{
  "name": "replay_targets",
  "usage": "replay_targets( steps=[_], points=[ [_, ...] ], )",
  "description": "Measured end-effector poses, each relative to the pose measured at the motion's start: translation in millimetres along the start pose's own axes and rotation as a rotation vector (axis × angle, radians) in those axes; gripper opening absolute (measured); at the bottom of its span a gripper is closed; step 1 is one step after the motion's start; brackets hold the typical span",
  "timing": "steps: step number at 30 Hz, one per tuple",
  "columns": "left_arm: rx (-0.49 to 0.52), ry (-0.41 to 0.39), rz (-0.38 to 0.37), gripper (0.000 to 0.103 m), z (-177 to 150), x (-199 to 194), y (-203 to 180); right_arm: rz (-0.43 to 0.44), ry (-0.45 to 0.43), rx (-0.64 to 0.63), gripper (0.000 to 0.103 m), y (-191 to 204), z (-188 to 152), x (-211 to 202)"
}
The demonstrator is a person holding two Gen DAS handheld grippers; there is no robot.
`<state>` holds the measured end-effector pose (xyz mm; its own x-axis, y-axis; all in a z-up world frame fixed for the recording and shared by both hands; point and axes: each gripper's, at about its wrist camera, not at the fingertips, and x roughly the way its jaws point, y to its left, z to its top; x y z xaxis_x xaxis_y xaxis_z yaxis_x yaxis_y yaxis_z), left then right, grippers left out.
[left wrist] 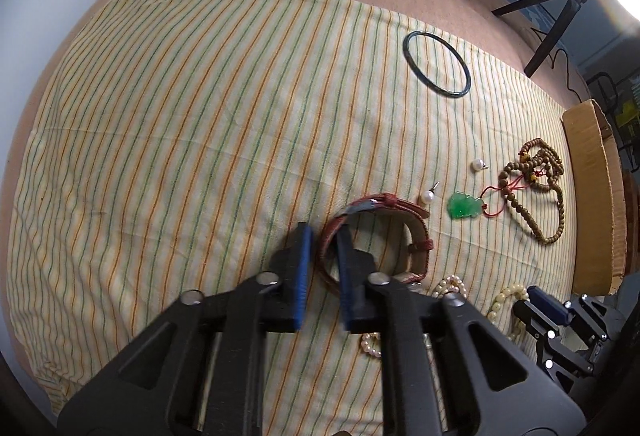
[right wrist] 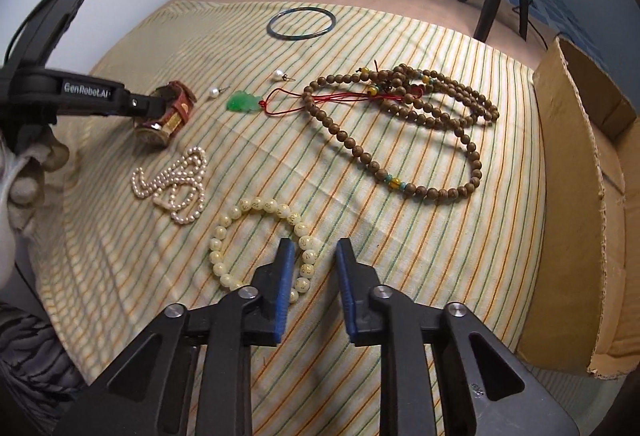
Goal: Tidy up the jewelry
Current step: 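Close left tool on the watch strap while right tool grips the cream bracelet, then carry the watch in left tool while right tool carries the bracelet to the box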
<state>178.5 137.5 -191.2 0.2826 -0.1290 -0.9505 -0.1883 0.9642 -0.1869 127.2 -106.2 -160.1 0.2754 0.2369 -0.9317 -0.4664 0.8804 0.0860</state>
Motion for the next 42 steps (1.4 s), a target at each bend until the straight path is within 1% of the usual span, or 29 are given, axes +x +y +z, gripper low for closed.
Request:
replay_targets(
  steps=[1,3,7,12,18,21,27,34,42],
  points=[
    [0.002,-0.002,0.001,0.007,0.0,-0.2,0.2,-0.006,-0.001,-0.015,0.011,2.2,0.0,0.1],
    [0.010,-0.008,0.003,0.007,-1.6,-1.9,0.6,-0.015,-0.005,-0.037,0.008,7.6,-1.9,-2.9],
    [0.006,-0.022,-0.007,0.006,-3.6,-10.5,5.7,-0.018,-0.014,-0.062,0.006,12.1,-4.5,-7.9],
    [-0.026,-0.059,-0.015,0.006,-2.2,-25.7,14.8,0.011,-0.044,-0.042,0.006,10.7,-3.8,-18.0],
    [-0.016,-0.097,-0.024,0.006,-4.2,-43.5,12.7,0.025,-0.092,-0.023,0.006,9.7,-3.0,-32.9],
    [0.008,-0.120,-0.034,0.006,-7.2,-54.7,2.2,0.038,-0.112,-0.016,0.006,7.0,-2.8,-42.2],
    [0.044,-0.161,-0.068,0.006,-10.1,-72.9,-23.7,0.029,-0.157,-0.006,0.006,-1.6,-6.8,-64.0],
    [0.080,-0.203,-0.114,0.006,-12.0,-91.1,-58.5,0.010,-0.213,0.038,0.006,-25.5,-13.1,-87.9],
    [0.155,-0.253,-0.151,0.006,-19.2,-110.5,-105.6,0.010,-0.282,0.085,0.006,-48.7,-23.8,-117.4]
  ],
)
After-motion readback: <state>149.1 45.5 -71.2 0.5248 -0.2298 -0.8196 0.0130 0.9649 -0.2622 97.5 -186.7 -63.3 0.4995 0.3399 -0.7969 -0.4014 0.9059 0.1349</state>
